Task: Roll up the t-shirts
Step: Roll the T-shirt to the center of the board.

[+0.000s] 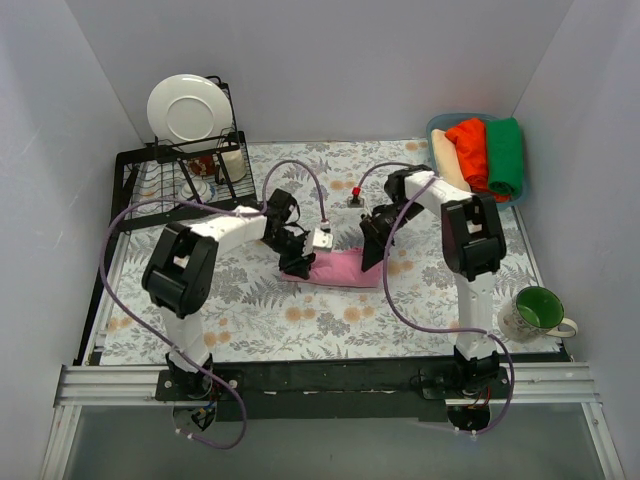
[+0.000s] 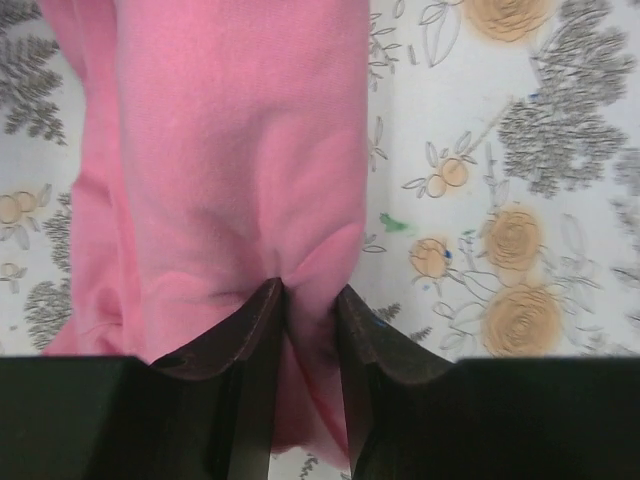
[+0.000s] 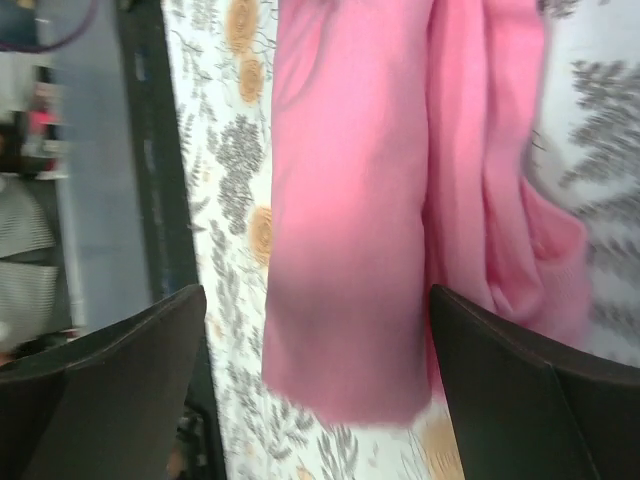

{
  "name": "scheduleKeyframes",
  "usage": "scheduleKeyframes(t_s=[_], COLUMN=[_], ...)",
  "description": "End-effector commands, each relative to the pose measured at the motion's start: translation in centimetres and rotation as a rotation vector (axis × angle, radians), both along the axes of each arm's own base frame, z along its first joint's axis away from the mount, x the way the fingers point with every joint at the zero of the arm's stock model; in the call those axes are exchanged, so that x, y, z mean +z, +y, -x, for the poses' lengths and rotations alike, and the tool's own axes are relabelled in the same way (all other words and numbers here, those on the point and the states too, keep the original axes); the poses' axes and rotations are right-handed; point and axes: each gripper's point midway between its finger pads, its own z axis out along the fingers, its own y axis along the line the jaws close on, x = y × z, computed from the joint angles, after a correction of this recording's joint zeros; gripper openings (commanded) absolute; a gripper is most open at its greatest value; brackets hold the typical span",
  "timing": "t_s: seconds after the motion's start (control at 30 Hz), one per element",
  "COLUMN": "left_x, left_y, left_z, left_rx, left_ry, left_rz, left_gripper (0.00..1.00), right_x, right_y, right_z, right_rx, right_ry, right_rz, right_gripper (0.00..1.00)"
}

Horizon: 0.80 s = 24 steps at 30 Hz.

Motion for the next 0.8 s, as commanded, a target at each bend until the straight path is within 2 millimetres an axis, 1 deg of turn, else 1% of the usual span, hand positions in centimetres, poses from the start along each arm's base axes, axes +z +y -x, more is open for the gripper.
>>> scheduleKeyframes(t_s=[0.0, 0.03, 0.07, 0.1, 0.13, 0.17, 0.2, 0.23, 0.27, 0.3, 0.33, 0.37, 0.4, 0.43, 0.47, 0.5, 0.53, 0.57, 0.6, 0.63, 0.67, 0.7, 0.77], left_x=[-0.1, 0.0, 1.2, 1.6, 2.4, 2.6, 3.4, 3.7, 4.0, 4.6, 4.8, 4.9, 4.9, 5.0, 4.9, 4.9, 4.8, 4.9, 4.8, 4.8, 4.7, 4.6, 4.3], left_y=[3.0, 3.0, 2.1, 1.8, 1.6, 1.1, 0.4, 0.1, -0.2, -0.6, -0.8, -0.9, -0.9, -1.0, -0.9, -0.9, -0.8, -0.7, -0.7, -0.6, -0.6, -0.5, -0.4], left_z=[4.7, 5.0, 3.6, 3.3, 3.6, 2.7, 2.5, 2.5, 2.2, 2.1, 2.0, 1.9, 2.0, 2.1, 2.3, 2.5, 2.8, 3.0, 3.2, 3.4, 3.6, 3.7, 3.8], left_rx=[0.041, 0.055, 0.061, 0.066, 0.069, 0.067, 0.070, 0.097, 0.108, 0.114, 0.112, 0.112, 0.119, 0.124, 0.124, 0.122, 0.122, 0.122, 0.120, 0.122, 0.120, 0.121, 0.124], left_ry=[0.471, 0.537, 0.533, 0.552, 0.593, 0.608, 0.639, 0.679, 0.692, 0.699, 0.698, 0.697, 0.710, 0.721, 0.725, 0.726, 0.735, 0.740, 0.746, 0.751, 0.753, 0.754, 0.749], left_rz=[-0.070, -0.073, -0.025, -0.009, -0.006, 0.007, 0.040, 0.039, 0.053, 0.078, 0.089, 0.096, 0.096, 0.097, 0.099, 0.098, 0.099, 0.102, 0.100, 0.101, 0.102, 0.100, 0.101], left_gripper=[0.20, 0.20, 0.20, 0.20, 0.21, 0.21, 0.21, 0.21, 0.21, 0.22, 0.22, 0.22, 0.22, 0.22, 0.21, 0.21, 0.21, 0.21, 0.21, 0.21, 0.21, 0.21, 0.21], right_x=[2.7, 4.5, 3.9, 3.8, 5.2, 3.8, 3.4, 4.2, 4.4, 3.8, 4.6, 4.9, 3.8, 4.0, 3.7, 3.9, 3.4, 3.3, 3.3, 2.4, 2.0, 1.4, 0.8], right_y=[-2.0, -1.9, -2.3, -2.7, -2.5, -2.5, -2.7, -2.6, -1.6, -1.7, -1.4, -0.2, -0.5, -0.2, 0.6, 1.1, 1.1, 1.5, 1.7, 1.5, 1.7, 1.4, 1.7], right_z=[-3.1, -3.8, -2.7, -2.7, -3.2, -1.4, -1.2, -0.6, -0.3, 0.6, 1.0, 1.3, 1.9, 2.2, 3.0, 2.1, 2.5, 2.6, 2.2, 2.4, 2.5, 2.2, 1.6], right_rx=[-0.006, -0.012, 0.000, 0.016, 0.020, 0.056, 0.087, 0.102, 0.129, 0.145, 0.153, 0.179, 0.196, 0.205, 0.234, 0.216, 0.217, 0.222, 0.219, 0.232, 0.248, 0.248, 0.242], right_ry=[-0.361, -0.485, -0.493, -0.555, -0.678, -0.680, -0.733, -0.786, -0.840, -0.847, -0.893, -0.944, -0.959, -0.993, -1.012, -1.072, -1.073, -1.090, -1.117, -1.113, -1.125, -1.137, -1.159], right_rz=[0.024, -0.004, 0.006, 0.023, 0.007, 0.028, 0.063, 0.057, 0.038, 0.048, 0.034, 0.011, 0.041, 0.039, 0.034, 0.038, 0.040, 0.035, 0.035, 0.050, 0.054, 0.084, 0.088], right_gripper=[0.99, 0.99, 0.99, 0.99, 0.98, 0.99, 0.99, 0.98, 0.99, 0.99, 0.99, 0.99, 0.99, 0.98, 0.99, 0.99, 0.99, 0.99, 0.99, 0.98, 0.99, 0.99, 0.98])
